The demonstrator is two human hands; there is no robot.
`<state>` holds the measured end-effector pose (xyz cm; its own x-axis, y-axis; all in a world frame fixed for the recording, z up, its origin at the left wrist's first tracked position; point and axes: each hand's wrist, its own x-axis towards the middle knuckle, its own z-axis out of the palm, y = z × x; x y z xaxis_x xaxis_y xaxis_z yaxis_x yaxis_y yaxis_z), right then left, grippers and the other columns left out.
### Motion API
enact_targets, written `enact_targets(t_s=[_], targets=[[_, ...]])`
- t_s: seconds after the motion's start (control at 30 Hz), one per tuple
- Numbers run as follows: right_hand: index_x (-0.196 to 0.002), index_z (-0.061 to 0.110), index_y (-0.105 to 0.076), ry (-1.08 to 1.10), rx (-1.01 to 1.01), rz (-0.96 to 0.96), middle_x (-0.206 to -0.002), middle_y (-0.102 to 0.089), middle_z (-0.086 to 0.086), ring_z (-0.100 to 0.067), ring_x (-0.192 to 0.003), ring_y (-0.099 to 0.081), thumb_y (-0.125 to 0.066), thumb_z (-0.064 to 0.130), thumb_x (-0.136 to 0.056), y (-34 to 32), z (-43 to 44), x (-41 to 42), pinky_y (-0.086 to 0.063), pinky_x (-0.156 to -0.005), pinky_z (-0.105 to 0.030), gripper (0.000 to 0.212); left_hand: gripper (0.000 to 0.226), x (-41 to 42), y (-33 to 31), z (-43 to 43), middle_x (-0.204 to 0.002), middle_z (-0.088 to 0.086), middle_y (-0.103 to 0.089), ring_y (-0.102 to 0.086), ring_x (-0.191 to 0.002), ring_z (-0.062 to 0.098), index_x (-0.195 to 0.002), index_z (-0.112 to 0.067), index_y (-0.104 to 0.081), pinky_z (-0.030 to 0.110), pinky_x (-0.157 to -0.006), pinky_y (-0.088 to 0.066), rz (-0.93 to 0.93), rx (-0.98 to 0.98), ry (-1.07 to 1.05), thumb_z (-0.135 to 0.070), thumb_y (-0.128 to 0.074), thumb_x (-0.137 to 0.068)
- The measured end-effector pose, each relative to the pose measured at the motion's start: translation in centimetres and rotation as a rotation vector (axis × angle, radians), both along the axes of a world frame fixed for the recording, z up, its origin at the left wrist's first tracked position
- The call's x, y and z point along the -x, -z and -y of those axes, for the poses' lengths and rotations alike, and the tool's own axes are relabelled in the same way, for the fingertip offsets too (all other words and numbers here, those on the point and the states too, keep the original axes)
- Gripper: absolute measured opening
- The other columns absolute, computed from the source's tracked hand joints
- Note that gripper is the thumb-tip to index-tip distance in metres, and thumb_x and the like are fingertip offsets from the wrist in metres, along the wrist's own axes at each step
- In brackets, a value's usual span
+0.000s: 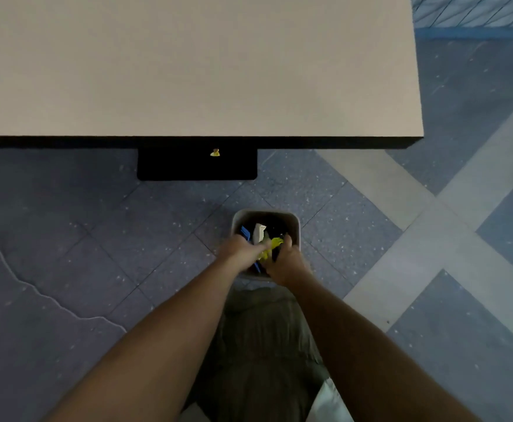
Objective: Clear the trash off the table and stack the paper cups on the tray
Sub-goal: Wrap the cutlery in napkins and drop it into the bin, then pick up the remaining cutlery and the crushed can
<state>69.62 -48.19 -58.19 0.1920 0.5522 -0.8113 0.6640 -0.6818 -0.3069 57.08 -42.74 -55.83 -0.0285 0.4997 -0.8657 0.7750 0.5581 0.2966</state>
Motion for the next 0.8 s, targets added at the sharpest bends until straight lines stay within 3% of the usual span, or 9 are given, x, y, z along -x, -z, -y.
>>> enact_targets(t_s=[0.07,0.17,0.3,0.5,0.7,0.8], targets=[[-0.160,0.013,-0.015,-0.012,-0.024,-0.007,-0.149,-0.045,-0.020,-0.039,-0.132,-0.052,-0.058,0.032,-0.094,-0.1,0.0,-0.2,-0.048,-0.106,-0.048,0.081,0.072,0.2,0.2,0.1,-0.128,0.012,-0.069,-0.066,-0.114,0.034,-0.128,-0.008,-0.066,0.036,-0.083,-0.051,-0.014,-0.028,-0.019,-0.068,-0.064,-0.090],[-0.152,0.012,-0.030,0.021,-0.061,-0.026,-0.143,-0.050,-0.019,-0.039,-0.128,-0.054,-0.055,0.026,-0.094,-1.7,0.3,-0.5,-0.049,-0.103,-0.048,0.065,0.067,0.5,-1.1,0.4,-0.134,0.014,-0.066,-0.063,-0.119,0.034,-0.136,-0.012,-0.062,0.035,-0.083,-0.046,-0.021,-0.063,-0.023,-0.065,-0.057,-0.095],[-0.150,0.015,-0.035,0.034,-0.061,-0.048,-0.143,-0.051,-0.017,-0.037,-0.125,-0.056,-0.053,0.022,-0.090,-5.9,0.9,-0.3,-0.050,-0.103,-0.050,0.063,0.064,0.5,-6.1,0.8,-0.148,0.009,-0.058,-0.056,-0.133,0.031,-0.150,-0.015,-0.050,0.037,-0.098,-0.046,0.013,-0.082,-0.044,-0.055,-0.056,-0.101],[-0.143,0.015,-0.041,0.010,-0.126,-0.072,-0.139,-0.053,-0.018,-0.038,-0.120,-0.057,-0.051,0.019,-0.093,-14.6,1.3,0.3,-0.051,-0.097,-0.045,0.051,0.056,0.7,-15.4,1.5,-0.144,0.006,-0.060,-0.059,-0.126,0.027,-0.150,-0.018,-0.049,0.032,-0.087,-0.043,0.027,-0.122,-0.038,-0.048,-0.056,-0.103],[-0.153,0.015,-0.034,0.017,-0.196,-0.157,-0.140,-0.055,-0.017,-0.038,-0.119,-0.060,-0.051,0.027,-0.098,-23.6,0.6,0.8,-0.052,-0.097,-0.048,0.058,0.050,1.3,-25.2,1.4,-0.141,0.005,-0.060,-0.061,-0.123,0.026,-0.146,-0.018,-0.051,0.034,-0.095,-0.047,0.059,-0.191,-0.077,-0.044,-0.056,-0.104],[-0.146,0.009,-0.040,-0.010,-0.234,-0.151,-0.137,-0.054,-0.018,-0.038,-0.120,-0.059,-0.050,0.025,-0.101,-28.1,-0.2,0.9,-0.050,-0.102,-0.050,0.049,0.048,1.7,-29.4,1.2,-0.141,0.005,-0.061,-0.059,-0.127,0.024,-0.143,-0.016,-0.055,0.030,-0.098,-0.044,0.081,-0.265,-0.135,-0.042,-0.059,-0.104]])
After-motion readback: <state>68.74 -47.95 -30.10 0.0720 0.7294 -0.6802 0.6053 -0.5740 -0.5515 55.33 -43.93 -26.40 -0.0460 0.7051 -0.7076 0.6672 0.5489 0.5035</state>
